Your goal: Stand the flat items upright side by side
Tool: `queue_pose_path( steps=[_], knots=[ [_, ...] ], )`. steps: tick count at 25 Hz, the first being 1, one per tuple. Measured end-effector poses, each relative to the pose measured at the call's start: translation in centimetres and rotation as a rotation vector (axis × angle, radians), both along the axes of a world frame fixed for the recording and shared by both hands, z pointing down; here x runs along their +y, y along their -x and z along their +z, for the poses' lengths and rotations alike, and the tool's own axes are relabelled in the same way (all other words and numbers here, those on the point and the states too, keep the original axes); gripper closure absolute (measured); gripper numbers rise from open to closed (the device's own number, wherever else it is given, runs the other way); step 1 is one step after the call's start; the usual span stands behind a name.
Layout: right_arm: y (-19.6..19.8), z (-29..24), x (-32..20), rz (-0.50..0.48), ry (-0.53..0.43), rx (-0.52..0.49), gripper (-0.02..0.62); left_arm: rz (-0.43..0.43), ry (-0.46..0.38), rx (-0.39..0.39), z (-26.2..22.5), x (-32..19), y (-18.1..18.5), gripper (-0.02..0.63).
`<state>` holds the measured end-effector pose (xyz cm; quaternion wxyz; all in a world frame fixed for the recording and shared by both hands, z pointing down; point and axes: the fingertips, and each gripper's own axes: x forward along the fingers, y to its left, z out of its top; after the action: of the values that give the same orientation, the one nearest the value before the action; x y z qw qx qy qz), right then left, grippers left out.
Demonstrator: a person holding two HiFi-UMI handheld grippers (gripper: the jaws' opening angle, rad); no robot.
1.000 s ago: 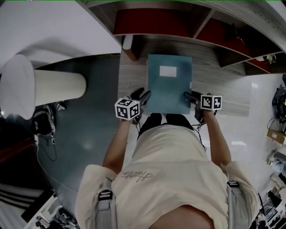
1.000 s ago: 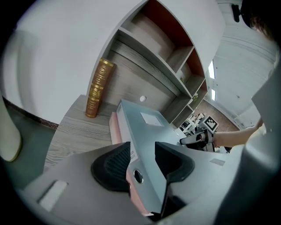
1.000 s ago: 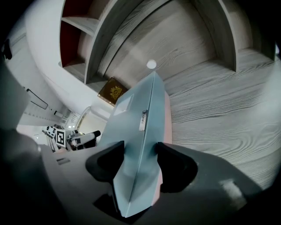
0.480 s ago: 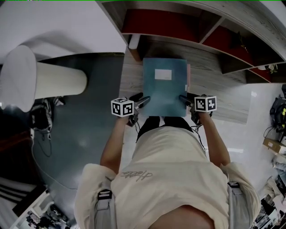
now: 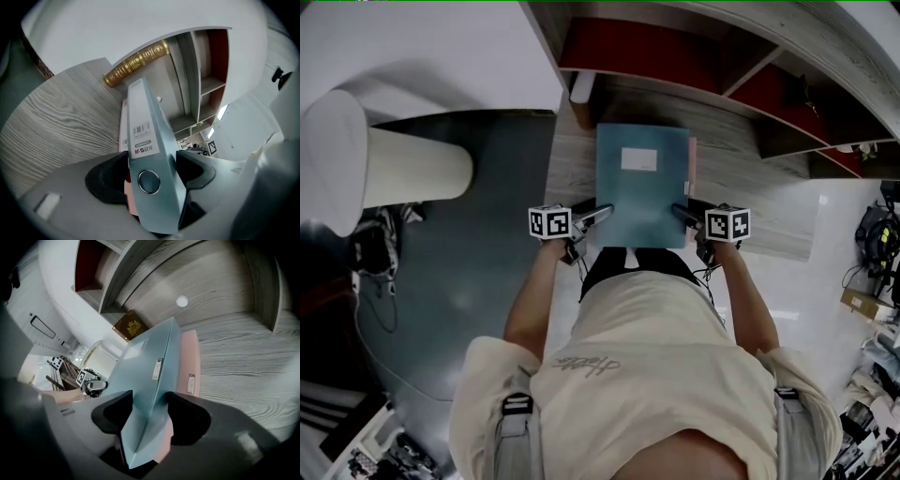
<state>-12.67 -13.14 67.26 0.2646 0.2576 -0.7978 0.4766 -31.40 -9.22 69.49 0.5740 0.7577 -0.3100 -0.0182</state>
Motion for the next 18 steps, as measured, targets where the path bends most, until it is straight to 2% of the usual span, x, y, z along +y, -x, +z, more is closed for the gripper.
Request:
queue_pose_path(
  steps=[4, 7, 10, 12, 14, 15, 16, 18],
  knots=[
    [0.2, -0.1, 0.2, -0.008, -0.001, -0.033, 0.354, -0.051, 0.020, 0.090, -0.6, -0.4, 0.5, 0.284],
    [0.1, -0.4, 0.4, -0.024, -0.026, -0.081, 0.354, -0.031, 0.033, 0.102, -1.6, -0.1, 1.0, 0.293],
    [0.1, -0.6, 1.0, -0.057, -0.027, -0.138, 0.364, 0.014, 0.040, 0.120, -2.3, 0.0, 0.3, 0.242],
    [0.4, -0.6, 1.5, -0.086, -0.030, -0.142, 0.371, 0.002, 0.037, 0.072, -2.1, 0.0, 0.2, 0.182],
    [0.4, -0.5, 1.5, -0.085, -0.034, -0.145, 0.370, -0.018, 0.025, 0.048, -2.3, -0.1, 0.5, 0.215],
    [0.3, -0.5, 1.5, -0.078, -0.032, -0.153, 0.370, -0.034, 0.018, 0.052, -2.6, -0.2, 0.7, 0.285],
    [0.2, -0.5, 1.5, -0.071, -0.030, -0.162, 0.370, -0.052, 0.011, 0.063, -3.0, -0.3, 0.9, 0.308],
    [-0.1, -0.5, 1.5, -0.057, -0.024, -0.191, 0.368, -0.076, 0.016, 0.084, -3.8, -0.2, 1.2, 0.308]
  ],
)
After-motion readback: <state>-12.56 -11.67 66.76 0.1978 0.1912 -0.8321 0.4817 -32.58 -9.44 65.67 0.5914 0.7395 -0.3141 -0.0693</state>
